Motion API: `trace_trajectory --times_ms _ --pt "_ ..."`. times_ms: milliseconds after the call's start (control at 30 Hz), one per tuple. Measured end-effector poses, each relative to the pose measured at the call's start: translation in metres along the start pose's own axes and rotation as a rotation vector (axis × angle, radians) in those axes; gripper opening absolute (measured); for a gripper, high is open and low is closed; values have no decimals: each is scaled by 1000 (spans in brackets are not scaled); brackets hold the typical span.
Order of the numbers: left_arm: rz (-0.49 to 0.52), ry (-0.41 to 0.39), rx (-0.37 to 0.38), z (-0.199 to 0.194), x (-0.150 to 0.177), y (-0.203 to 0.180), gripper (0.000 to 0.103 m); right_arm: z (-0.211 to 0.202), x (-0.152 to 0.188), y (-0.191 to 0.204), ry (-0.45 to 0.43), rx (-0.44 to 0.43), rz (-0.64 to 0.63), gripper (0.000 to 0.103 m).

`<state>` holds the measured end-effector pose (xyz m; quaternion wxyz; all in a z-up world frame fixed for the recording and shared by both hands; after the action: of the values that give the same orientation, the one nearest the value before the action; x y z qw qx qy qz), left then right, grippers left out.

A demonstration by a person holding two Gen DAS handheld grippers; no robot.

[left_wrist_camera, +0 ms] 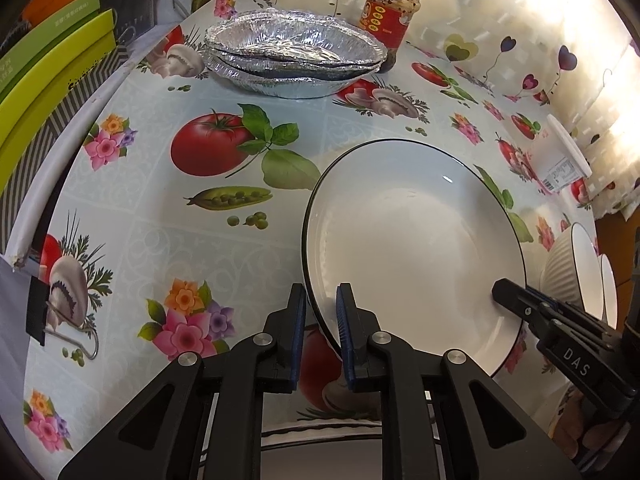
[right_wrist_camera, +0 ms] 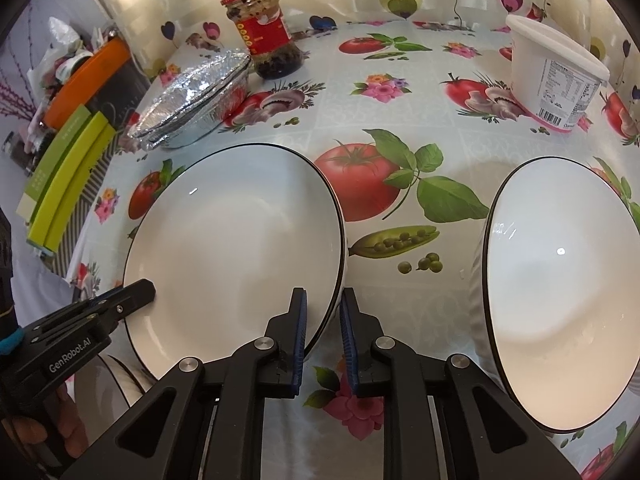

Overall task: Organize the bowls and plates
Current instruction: 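Hold the white plate upright above the table beside the other plates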

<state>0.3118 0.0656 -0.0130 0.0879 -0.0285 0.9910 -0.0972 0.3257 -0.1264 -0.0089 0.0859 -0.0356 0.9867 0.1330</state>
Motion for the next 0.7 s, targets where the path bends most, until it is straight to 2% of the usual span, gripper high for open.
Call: trace_trajectory --times_ms 700 --pt "-14 -13 -10 1 -1 2 15 2 -1 2 -13 11 -4 17"
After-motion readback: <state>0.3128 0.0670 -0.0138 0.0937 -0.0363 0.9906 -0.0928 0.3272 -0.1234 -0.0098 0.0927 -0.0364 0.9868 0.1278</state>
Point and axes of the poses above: each gripper's, at about its wrist camera, not at the fingertips, and z roughly the way its jaws point, y to its left, x to its underside, the point moved 4 cm from there along z, roughly the way its jaws point, and after that the axes turned 15 degrees about y, right-handed, at the moved point
